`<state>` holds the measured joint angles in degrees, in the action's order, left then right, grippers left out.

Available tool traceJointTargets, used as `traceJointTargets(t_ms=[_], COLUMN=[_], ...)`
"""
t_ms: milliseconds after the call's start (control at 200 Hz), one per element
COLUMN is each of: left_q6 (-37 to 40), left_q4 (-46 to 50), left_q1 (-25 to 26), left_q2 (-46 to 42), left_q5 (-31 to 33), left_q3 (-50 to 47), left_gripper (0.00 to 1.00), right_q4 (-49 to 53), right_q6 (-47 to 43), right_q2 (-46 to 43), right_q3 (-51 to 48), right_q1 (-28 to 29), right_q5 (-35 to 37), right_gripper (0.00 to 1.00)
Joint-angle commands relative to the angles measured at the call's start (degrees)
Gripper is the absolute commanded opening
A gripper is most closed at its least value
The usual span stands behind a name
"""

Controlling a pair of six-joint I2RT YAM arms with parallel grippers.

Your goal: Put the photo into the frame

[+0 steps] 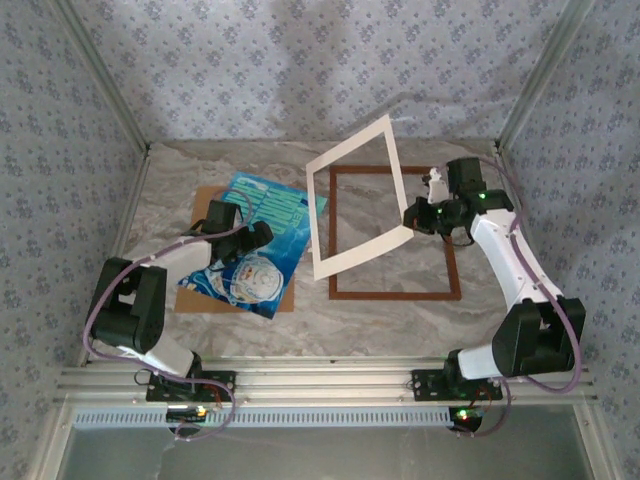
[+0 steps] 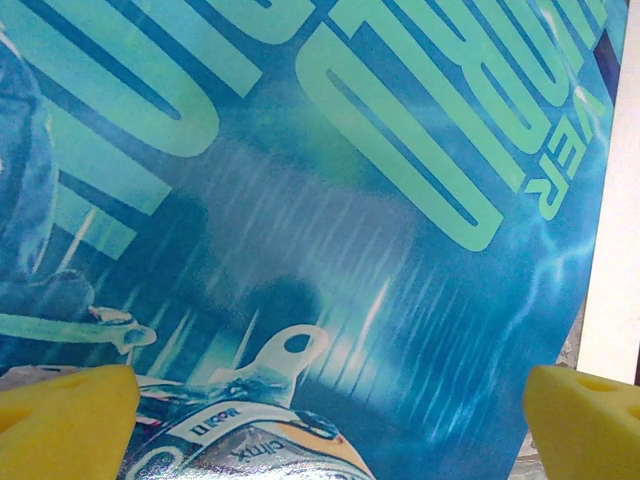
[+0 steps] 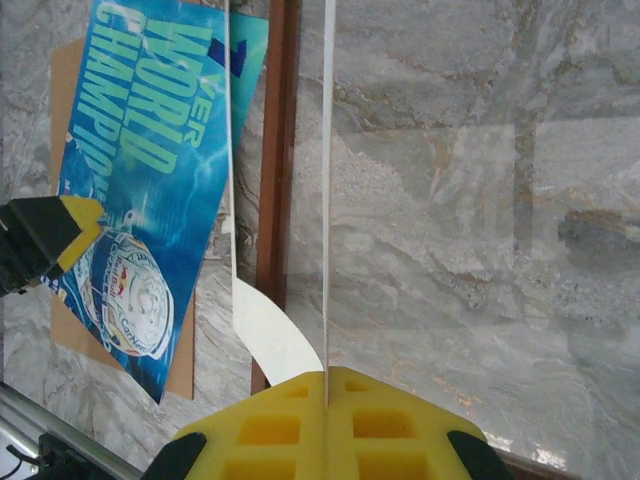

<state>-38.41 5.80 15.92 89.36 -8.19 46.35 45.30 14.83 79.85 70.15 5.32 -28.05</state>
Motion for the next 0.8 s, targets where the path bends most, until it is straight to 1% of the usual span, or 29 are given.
traceJointTargets(t_ms=[0,175,270,300,430,795], left_q6=[0.7,0.5,0.4,0.3,0.3,0.4], left_q4=[-1.1,-1.4,-1.8,-1.8,-2.0,-1.8], left_q1=[0.4,0.4,0.4,0.4,0.5,0.5], left_q2=[0.2,0.8,1.2,1.3,1.3,0.7], left_q5=[-0.4,-1.2,-1.7,-1.9,-2.1,-1.9], left_q3=[1.1,1.7,1.9,1.9,1.9,1.4], left_gripper=[0.99,0.99,0.98,0.98,0.98,0.99], right_q4=[4.2,8.1,8.6,8.6,8.9,11.3], right_q6=[-3.4,-5.3,-5.4,-5.4,-5.4,-5.1], right_q2=[-0.9,-1.0,-0.9,-0.9,-0.7,0.1], right_q3=[-0.7,-1.3,-1.3,-3.4,-4.3,-2.5], right_q1=[-0.7,-1.2,-1.2,-1.1,-1.2,-2.0], right_q5=[2.9,12.3,14.8,15.6,19.5,24.8], right_gripper=[0.0,0.0,0.0,0.0,0.0,0.0])
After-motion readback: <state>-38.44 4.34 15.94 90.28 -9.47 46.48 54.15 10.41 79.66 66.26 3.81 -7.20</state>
